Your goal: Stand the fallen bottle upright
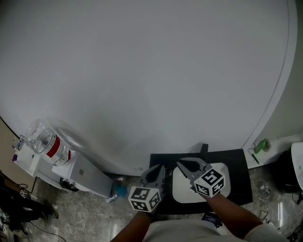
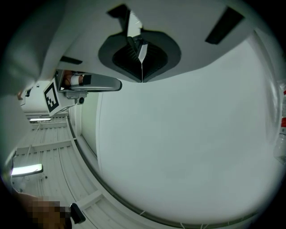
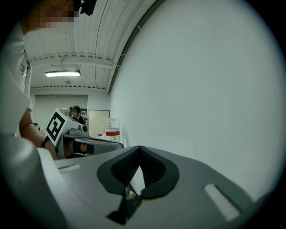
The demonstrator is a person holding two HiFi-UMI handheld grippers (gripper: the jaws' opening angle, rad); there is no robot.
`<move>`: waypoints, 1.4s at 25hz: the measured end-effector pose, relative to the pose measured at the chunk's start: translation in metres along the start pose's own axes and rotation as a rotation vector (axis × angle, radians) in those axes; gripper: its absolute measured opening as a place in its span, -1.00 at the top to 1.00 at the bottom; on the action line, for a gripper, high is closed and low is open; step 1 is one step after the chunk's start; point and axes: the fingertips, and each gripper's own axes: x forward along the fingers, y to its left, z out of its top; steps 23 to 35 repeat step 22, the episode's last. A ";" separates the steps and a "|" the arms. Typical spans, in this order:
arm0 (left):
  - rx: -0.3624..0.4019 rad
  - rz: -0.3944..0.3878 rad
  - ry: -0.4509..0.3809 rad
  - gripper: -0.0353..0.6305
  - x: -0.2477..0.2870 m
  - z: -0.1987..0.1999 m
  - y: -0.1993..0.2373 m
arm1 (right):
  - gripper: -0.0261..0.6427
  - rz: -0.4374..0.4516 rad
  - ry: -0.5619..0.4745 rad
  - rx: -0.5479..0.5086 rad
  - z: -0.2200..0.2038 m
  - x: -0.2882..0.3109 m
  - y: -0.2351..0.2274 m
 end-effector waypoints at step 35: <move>0.002 -0.009 -0.007 0.87 0.011 0.004 -0.011 | 0.92 0.052 -0.026 0.087 0.008 -0.007 -0.001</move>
